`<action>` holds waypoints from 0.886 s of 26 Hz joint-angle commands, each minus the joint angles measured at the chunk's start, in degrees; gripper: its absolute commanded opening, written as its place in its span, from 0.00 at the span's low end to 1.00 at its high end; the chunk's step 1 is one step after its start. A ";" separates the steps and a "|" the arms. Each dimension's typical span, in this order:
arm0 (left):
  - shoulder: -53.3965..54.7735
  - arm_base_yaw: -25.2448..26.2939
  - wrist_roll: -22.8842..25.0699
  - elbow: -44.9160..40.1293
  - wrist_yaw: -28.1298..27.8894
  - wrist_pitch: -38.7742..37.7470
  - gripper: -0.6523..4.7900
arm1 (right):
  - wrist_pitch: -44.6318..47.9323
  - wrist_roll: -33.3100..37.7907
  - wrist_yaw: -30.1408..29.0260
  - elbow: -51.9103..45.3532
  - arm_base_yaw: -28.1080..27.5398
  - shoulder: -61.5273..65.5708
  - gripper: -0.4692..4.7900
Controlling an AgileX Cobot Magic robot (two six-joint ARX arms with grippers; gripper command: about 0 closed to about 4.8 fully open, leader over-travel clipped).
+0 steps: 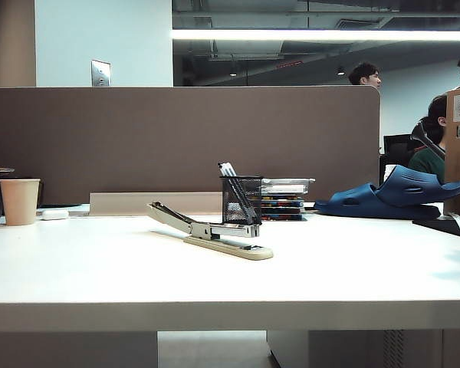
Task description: Pick up a set of staples and put them into the open stapler.
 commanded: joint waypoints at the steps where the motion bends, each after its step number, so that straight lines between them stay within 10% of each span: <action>1: 0.00 0.09 -0.04 0.11 -0.28 0.33 0.11 | 0.04 -0.11 0.26 -6.38 -1.05 -6.88 0.07; 23: 0.00 0.09 -0.04 0.11 -0.15 0.35 0.11 | 15.15 3.52 -4.72 -53.13 -1.01 -51.36 0.07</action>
